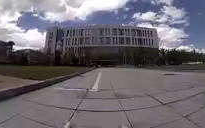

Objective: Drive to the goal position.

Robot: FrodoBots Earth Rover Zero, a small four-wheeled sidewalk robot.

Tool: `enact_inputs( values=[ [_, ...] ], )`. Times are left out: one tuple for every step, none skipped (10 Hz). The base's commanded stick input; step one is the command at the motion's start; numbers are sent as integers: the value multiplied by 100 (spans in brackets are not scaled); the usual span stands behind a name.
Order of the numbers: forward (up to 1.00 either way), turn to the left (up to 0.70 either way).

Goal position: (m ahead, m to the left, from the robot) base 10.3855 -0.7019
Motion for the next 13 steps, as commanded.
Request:
enact_inputs(
  values=[
    [70,0],
    [70,0],
    [70,0],
    [70,0],
    [70,0],
    [70,0],
    [70,0],
    [70,0],
    [70,0],
    [70,0],
    [70,0],
    [70,0],
    [70,0]
  ],
)
